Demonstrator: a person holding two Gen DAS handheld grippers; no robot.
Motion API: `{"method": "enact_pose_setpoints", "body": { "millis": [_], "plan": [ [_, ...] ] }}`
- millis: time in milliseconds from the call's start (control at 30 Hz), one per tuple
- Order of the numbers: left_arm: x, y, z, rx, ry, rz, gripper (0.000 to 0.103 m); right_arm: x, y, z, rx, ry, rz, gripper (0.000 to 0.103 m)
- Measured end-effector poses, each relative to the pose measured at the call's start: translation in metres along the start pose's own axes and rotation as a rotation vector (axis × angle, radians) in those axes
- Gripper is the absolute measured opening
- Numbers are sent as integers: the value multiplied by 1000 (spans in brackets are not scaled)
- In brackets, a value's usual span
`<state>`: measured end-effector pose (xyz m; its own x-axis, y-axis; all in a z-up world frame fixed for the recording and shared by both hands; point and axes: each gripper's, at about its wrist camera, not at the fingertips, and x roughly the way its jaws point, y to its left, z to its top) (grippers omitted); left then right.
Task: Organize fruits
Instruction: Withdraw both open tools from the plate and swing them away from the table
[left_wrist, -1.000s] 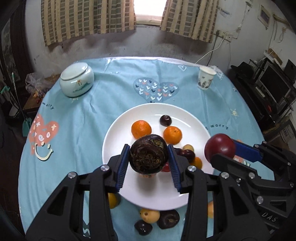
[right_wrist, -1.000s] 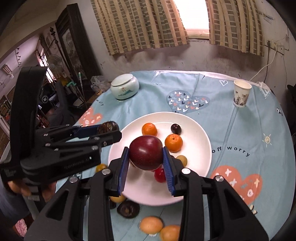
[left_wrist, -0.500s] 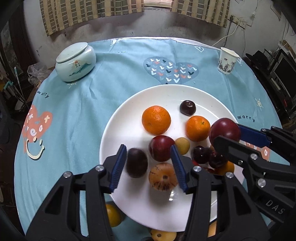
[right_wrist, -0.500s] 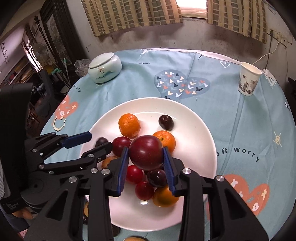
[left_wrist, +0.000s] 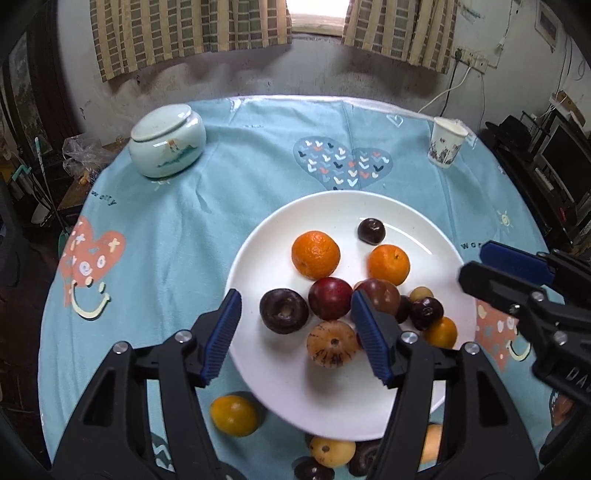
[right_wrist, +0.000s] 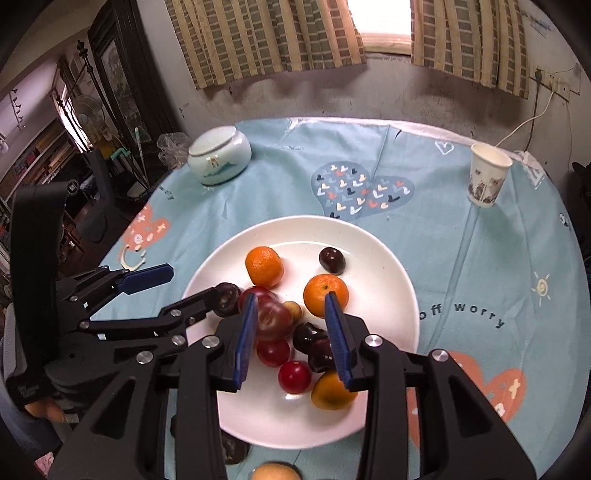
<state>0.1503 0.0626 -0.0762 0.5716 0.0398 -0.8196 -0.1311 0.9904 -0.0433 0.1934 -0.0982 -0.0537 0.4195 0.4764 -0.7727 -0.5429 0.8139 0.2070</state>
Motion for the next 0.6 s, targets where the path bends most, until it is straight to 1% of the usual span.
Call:
{"method": "enact_pose_setpoints", "body": {
  "millis": [67, 133, 167, 300, 433, 467, 533, 600],
  "plan": [
    [-16, 7, -4, -11, -26, -5, 66, -21, 0, -7, 0, -25, 4, 38],
    [-32, 15, -12, -23, -46, -13, 67, -37, 0, -17, 2, -41, 32, 38],
    [-39, 19, -16, -23, -52, -13, 67, -44, 1, -24, -1, -41, 36, 41],
    [-65, 31, -39, -10, -69, -8, 68, -63, 14, -61, -35, -23, 38, 41],
    [-84, 44, -65, -10, -75, 0, 68, -68, 36, -97, -69, 13, 53, 41],
    [-89, 48, -72, -11, -78, 13, 69, -68, 41, -106, -65, 19, 60, 41],
    [-97, 55, -83, -13, -87, 17, 69, -67, 48, -118, -50, 28, 85, 41],
    [-106, 61, -103, -24, -108, 5, 70, -65, 55, -125, -40, 33, 87, 41]
  ]
}}
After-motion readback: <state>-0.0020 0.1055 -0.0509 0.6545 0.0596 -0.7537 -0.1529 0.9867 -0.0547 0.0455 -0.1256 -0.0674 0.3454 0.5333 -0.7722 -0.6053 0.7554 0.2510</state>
